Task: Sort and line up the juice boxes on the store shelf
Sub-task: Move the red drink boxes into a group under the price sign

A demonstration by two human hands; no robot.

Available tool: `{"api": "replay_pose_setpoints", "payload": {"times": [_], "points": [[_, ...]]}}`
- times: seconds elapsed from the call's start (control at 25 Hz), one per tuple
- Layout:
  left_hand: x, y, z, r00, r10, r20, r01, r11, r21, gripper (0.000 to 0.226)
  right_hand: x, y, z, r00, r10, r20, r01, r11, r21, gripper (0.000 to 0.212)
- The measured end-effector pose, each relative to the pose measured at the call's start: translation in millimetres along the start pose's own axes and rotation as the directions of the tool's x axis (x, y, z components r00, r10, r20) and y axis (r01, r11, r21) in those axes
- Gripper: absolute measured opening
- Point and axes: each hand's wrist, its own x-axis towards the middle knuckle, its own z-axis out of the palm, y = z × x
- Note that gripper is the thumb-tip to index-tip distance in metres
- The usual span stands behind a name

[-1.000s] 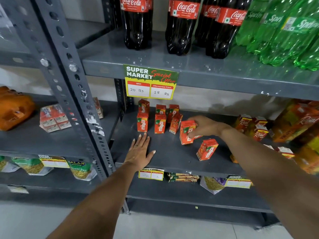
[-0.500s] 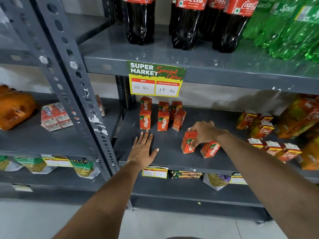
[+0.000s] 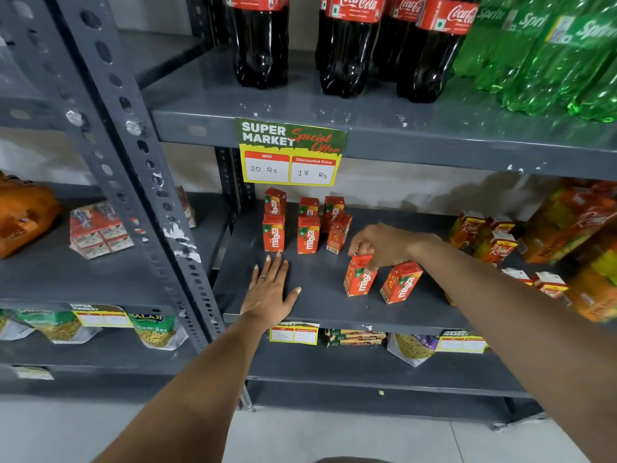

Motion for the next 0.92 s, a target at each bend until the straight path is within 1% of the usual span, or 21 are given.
{"api": "replay_pose_setpoints", "payload": {"times": [0.24,0.32,0.4,0.48,0.56,0.64,0.68,0.92], "points": [[0,0,0,1.000,-0.007,0.009,0.007,1.000,0.019,0.074,1,-2,7,0.997,0.044,-0.058,-0.053,0.987,-0.152,0.047],[1,0,0,1.000,-0.009,0.010,0.009,1.000,0.024,0.074,0,0,9,0.996,0.055,-0.065,-0.065,0.984,-0.164,0.047],[1,0,0,1.000,-0.009,0.011,0.009,1.000,0.024,0.074,-3,3,9,0.997,0.065,-0.042,-0.070,0.987,-0.141,0.058],[1,0,1,1.000,-0.007,0.006,0.007,1.000,0.023,0.074,-7,5,5,0.996,0.088,0.015,-0.085,0.987,-0.135,0.072],[1,0,1,1.000,-0.005,0.004,0.005,1.000,0.025,0.074,-10,5,0,0.988,0.125,0.091,-0.104,0.974,-0.203,0.077],[1,0,1,1.000,-0.003,0.002,0.003,1.000,0.021,0.074,-9,4,0,0.979,0.147,0.142,-0.097,0.946,-0.310,0.074],[1,0,1,1.000,-0.003,0.001,0.003,1.000,0.018,0.074,-8,4,1,0.978,0.147,0.149,-0.091,0.939,-0.333,0.071],[1,-1,1,1.000,-0.002,-0.003,0.002,1.000,0.017,0.074,-4,7,4,0.995,0.080,0.065,-0.057,0.954,-0.296,0.046]]}}
